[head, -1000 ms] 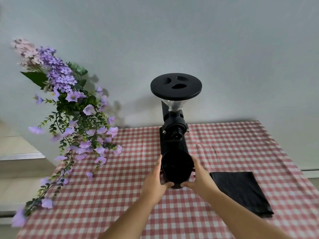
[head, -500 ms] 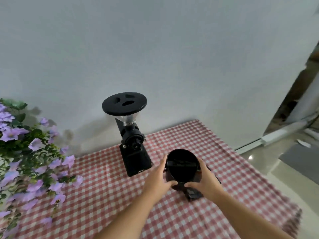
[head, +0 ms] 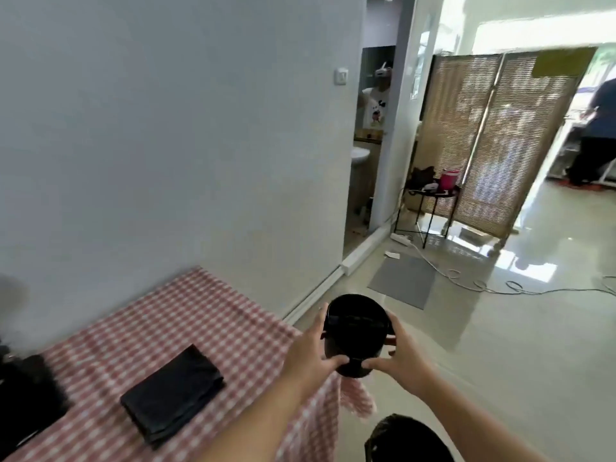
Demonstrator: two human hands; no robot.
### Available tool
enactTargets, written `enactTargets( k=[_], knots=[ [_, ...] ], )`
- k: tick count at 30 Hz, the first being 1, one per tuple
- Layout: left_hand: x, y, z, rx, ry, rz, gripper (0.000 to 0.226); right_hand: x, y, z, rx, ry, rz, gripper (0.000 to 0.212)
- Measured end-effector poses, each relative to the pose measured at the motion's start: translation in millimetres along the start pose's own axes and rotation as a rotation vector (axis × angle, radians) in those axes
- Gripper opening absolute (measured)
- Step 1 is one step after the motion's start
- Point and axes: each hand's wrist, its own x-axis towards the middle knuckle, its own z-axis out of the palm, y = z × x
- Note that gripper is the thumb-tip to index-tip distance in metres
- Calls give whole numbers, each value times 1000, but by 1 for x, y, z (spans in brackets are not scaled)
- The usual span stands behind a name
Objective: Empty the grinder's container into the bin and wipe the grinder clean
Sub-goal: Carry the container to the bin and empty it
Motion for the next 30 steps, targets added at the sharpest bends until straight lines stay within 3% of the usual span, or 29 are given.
enactTargets(
  k=[6, 11, 22, 30],
  knots=[
    [33, 60, 130, -13, -183, 3, 103, -38, 95, -103, 11, 99, 147, 98],
    [48, 67, 208, 12, -374, -45, 104, -62, 159, -138, 116, 94, 326, 97],
    [58, -48, 328, -53, -696, -373, 108, -70, 317, -57, 329, -25, 735, 95],
    [79, -163, 407, -152, -773, -580, 96, -48, 425, 27, 562, -40, 995, 93]
  ],
)
